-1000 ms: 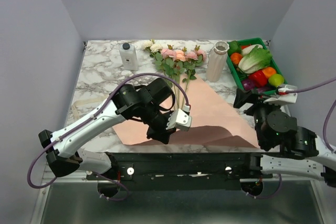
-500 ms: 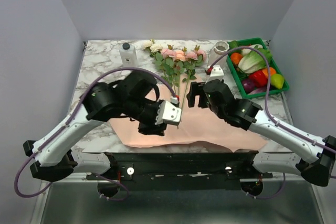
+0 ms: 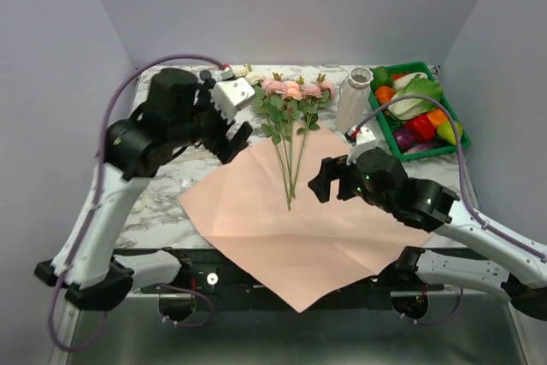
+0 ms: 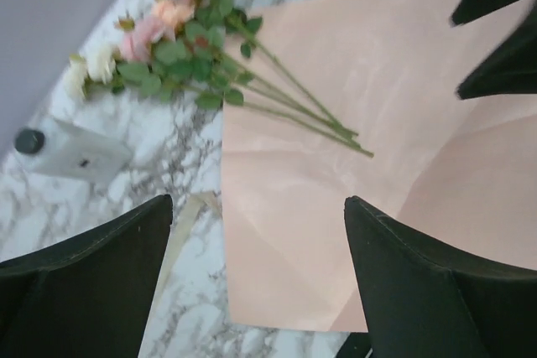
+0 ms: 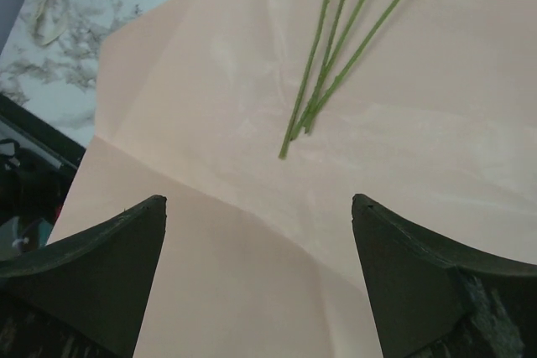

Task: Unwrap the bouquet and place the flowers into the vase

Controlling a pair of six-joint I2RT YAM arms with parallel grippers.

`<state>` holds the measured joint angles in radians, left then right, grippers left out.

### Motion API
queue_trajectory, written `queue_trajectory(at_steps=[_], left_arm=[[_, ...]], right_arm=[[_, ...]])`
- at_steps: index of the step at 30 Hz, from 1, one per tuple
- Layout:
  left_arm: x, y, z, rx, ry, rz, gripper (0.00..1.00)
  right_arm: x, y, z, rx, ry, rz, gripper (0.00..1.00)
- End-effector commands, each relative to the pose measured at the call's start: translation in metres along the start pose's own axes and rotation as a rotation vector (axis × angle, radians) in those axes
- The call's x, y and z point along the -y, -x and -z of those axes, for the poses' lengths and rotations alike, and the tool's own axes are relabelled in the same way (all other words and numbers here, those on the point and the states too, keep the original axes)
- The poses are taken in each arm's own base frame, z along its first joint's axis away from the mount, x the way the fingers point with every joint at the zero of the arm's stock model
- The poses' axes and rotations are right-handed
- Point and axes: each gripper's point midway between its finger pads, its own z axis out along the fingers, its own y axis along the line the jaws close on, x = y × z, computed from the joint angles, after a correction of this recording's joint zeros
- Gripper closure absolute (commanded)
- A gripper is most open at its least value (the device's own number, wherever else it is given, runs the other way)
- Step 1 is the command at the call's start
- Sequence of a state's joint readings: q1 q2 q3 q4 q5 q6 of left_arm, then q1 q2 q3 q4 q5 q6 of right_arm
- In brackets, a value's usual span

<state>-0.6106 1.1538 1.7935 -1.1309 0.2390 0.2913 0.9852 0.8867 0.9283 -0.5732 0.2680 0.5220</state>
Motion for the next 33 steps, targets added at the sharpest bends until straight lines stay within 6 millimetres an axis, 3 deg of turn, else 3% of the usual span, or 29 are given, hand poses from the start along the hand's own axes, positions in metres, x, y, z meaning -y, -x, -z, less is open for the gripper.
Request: queue_trajectory(at_steps=[1, 2, 3, 5, 8, 12, 18, 19, 23, 30, 33], left_arm=[[-0.051, -0.087, -0.074, -0.284, 0.088, 0.279, 0.09], [-0.054, -0.098, -0.078, -0.306, 0.090, 0.311, 0.09], [-0.065, -0.116, -0.081, -0.329, 0.116, 0.376, 0.09], [-0.070, -0.132, -0.087, -0.341, 0.118, 0.429, 0.10], [-0.088, -0.160, -0.088, -0.360, 0.176, 0.509, 0.09], [-0.099, -0.196, -0.085, -0.402, 0.229, 0.568, 0.08], [-0.112, -0.246, -0.076, -0.477, 0.342, 0.539, 0.05], [-0.113, -0.252, -0.074, -0.491, 0.359, 0.532, 0.04], [-0.118, -0.269, -0.071, -0.517, 0.388, 0.539, 0.01], [-0.130, -0.286, -0.069, -0.541, 0.425, 0.559, 0.01], [-0.132, -0.286, -0.069, -0.537, 0.429, 0.569, 0.01]], right_arm=[[0.027, 0.041, 0.003, 0.046, -0.216, 0.080, 0.02], [0.024, 0.058, -0.001, 0.056, -0.237, 0.092, 0.02], [0.027, 0.062, -0.007, 0.047, -0.256, 0.096, 0.02], [0.033, 0.077, -0.023, 0.025, -0.285, 0.076, 0.05], [0.044, 0.084, -0.046, -0.015, -0.287, 0.033, 0.09], [0.063, 0.072, -0.097, -0.092, -0.347, 0.037, 0.13], [0.092, 0.053, -0.156, -0.143, -0.396, 0.006, 0.16], [0.101, 0.042, -0.170, -0.171, -0.415, 0.009, 0.16], [0.122, 0.044, -0.199, -0.174, -0.465, -0.016, 0.18], [0.130, 0.050, -0.237, -0.138, -0.509, -0.050, 0.22], [0.136, 0.042, -0.250, -0.140, -0.536, -0.075, 0.25]])
